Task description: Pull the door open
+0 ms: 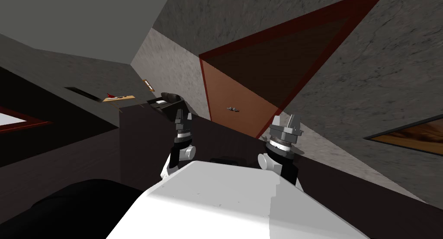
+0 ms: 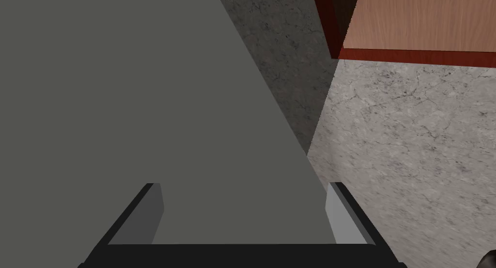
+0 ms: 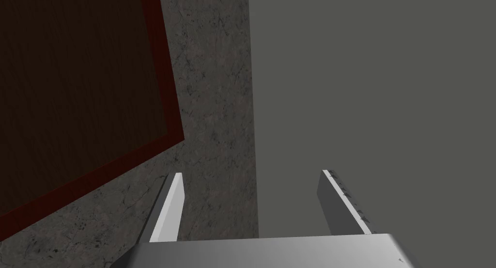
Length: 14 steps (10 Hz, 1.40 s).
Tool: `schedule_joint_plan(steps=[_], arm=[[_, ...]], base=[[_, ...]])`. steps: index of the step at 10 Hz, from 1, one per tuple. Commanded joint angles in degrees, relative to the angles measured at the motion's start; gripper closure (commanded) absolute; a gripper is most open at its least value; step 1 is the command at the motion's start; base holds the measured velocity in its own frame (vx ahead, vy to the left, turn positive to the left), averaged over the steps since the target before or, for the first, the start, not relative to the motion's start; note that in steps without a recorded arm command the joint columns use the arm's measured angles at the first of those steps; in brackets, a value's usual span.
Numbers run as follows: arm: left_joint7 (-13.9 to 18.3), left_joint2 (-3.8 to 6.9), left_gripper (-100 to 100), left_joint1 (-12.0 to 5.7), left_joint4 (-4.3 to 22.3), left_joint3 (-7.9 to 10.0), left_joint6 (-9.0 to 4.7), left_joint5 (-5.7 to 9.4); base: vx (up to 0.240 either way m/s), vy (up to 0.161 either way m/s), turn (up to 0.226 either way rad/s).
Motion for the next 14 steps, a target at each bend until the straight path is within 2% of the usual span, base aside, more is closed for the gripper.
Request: schedule_joint_plan(steps=[1, 5, 14], arm=[[0.5, 0.43, -100, -0.42, 1.7, -0.06, -0.44, -0.15], [2.1, 1.80, -100, -1.95, 7.9, -0.25, -2.02, -0.70], [5.0, 3.93, -100, -4.60, 18.5, -0.60, -4.75, -1.65]], base=[[0.063, -0.012, -0.062], [0.153, -0.035, -0.061], [0.104, -0.027, -0.049]])
